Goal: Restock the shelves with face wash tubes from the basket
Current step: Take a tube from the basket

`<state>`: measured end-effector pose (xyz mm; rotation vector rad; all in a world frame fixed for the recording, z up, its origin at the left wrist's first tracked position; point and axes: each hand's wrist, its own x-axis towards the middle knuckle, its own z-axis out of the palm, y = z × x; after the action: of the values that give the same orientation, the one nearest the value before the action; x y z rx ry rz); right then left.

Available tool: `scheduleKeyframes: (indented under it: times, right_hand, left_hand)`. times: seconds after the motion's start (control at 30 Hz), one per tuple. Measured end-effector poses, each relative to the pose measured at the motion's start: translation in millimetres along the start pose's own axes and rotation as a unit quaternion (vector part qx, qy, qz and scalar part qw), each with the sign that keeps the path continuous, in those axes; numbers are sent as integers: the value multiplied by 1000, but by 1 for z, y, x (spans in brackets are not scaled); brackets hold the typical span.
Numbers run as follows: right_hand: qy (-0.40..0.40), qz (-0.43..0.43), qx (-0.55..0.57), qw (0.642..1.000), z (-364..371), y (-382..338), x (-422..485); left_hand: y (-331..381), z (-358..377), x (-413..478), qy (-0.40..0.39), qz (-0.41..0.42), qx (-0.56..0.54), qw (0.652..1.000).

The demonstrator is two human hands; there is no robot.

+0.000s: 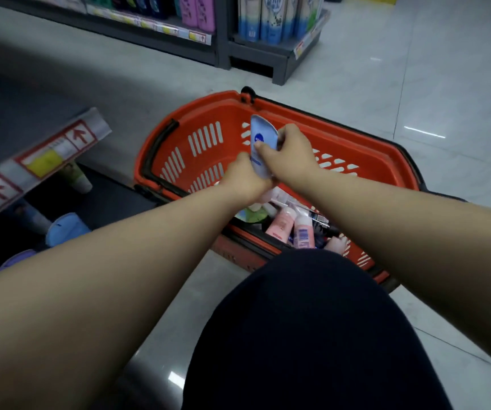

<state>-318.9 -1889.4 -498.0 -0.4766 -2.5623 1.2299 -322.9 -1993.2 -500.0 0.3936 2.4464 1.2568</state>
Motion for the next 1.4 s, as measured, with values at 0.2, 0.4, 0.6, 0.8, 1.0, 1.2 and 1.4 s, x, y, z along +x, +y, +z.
scheduleKeyframes:
  times: [0.2, 0.4, 0.6, 0.8, 1.0, 1.2, 1.4]
  right_hand:
    - [-21, -33, 88, 995, 41, -102, -19]
    - [-183, -92, 77, 976, 93, -173, -48]
    - [-257, -118, 38, 958, 135, -197, -54]
    - [-268, -117, -3, 956, 172, -184, -61]
    - [-215, -58, -43, 974, 213, -162, -62]
    - [-205, 42, -65, 976, 246, -136, -60]
    - [-226, 35, -78, 970, 263, -134, -64]
  left_hand:
    - [-20, -77, -32, 204, 45, 60, 976]
    - [-68, -143, -71, 279, 3, -14, 960]
    - [-106, -175, -95, 292, 2, -46, 955]
    - [-155, -184, -94, 252, -23, 51, 966]
    - [-189, -192, -86, 197, -86, 211, 953]
    - [-195, -195, -88, 94, -196, 251, 943]
    - [-200, -201, -92, 97, -192, 256, 942]
